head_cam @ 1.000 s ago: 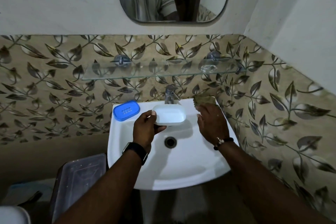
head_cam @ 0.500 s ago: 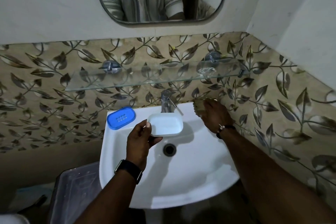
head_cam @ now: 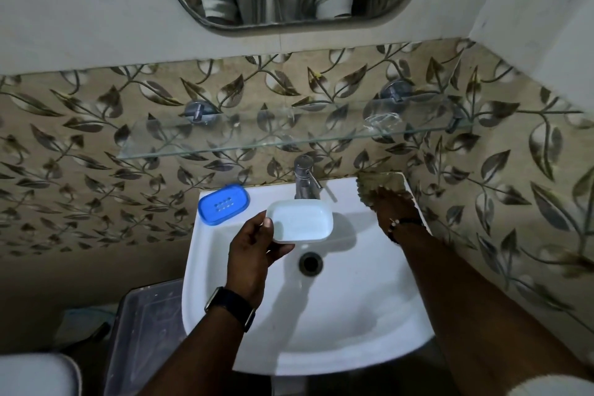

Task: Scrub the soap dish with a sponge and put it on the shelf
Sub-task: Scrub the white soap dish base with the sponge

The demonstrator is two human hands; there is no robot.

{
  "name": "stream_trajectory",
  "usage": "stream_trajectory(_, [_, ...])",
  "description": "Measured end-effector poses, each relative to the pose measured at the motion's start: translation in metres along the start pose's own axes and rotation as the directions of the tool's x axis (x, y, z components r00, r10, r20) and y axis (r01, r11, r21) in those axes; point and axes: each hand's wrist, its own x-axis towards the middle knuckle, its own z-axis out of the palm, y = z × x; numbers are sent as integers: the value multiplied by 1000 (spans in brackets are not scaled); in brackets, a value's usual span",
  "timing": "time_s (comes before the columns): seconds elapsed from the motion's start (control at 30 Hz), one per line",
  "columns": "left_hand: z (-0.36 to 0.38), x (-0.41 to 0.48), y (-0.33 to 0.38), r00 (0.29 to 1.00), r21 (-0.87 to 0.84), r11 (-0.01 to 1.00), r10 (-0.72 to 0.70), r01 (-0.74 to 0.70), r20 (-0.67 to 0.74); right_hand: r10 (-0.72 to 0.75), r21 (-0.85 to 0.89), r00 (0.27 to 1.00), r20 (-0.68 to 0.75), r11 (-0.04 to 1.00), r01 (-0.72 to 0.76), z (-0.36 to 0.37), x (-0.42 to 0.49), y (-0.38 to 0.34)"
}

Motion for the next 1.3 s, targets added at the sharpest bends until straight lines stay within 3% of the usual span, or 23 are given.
stream_trajectory(0.33, [1,-3,2,1000,-22,1000,6,-6,8,82,-66,964,-253,993,-102,2,-15,0])
stream_trajectory(0.43, [0,-5,4,1000,-38,999,1,-1,-4,256,313,931,-259,934,-170,-9,-15,-1])
stream_trajectory(0.5, [1,-6,4,1000,-47,999,7,-7,-9,436,658,879,-196,723,-212,-21,-18,-2])
stream_trajectory(0.57, [4,-6,4,1000,-63,998,12,-13,-9,580,884,806,-120,431,-179,-36,-29,-15])
stream_trajectory(0.63, [8,-7,6,1000,-78,997,12,-13,-7,611,991,783,-115,123,50,-51,-48,-44])
stream_trajectory(0.67, [9,-7,7,1000,-85,996,15,-15,-3,606,986,778,-167,81,148,-57,-60,-60])
stream_trajectory(0.7, [12,-7,7,1000,-92,996,18,-18,3,584,969,774,-246,124,214,-64,-73,-76])
stream_trajectory(0.77, [16,-9,7,1000,-111,994,18,-17,11,421,875,775,-470,336,348,-77,-99,-102])
stream_trajectory(0.83, [23,-11,7,1000,-116,993,10,-6,29,37,590,730,-683,616,521,-87,-119,-122])
stream_trajectory(0.87, [26,-12,7,999,-110,994,7,-2,45,-182,386,698,-693,724,571,-88,-127,-131])
stream_trajectory(0.93, [30,-15,7,997,-103,995,4,3,75,-440,132,681,-586,777,616,-82,-137,-145])
stream_trajectory(1.07, [17,-20,10,995,-109,994,17,-7,95,-503,214,729,-464,735,644,-81,-148,-154])
stream_trajectory(1.17, [8,-24,15,995,-106,993,68,-60,73,-566,6,731,-382,789,614,-89,-146,-156])
stream_trajectory(1.3, [12,-25,20,993,-152,982,109,-113,-35,-458,-154,785,-417,887,435,-97,-148,-172])
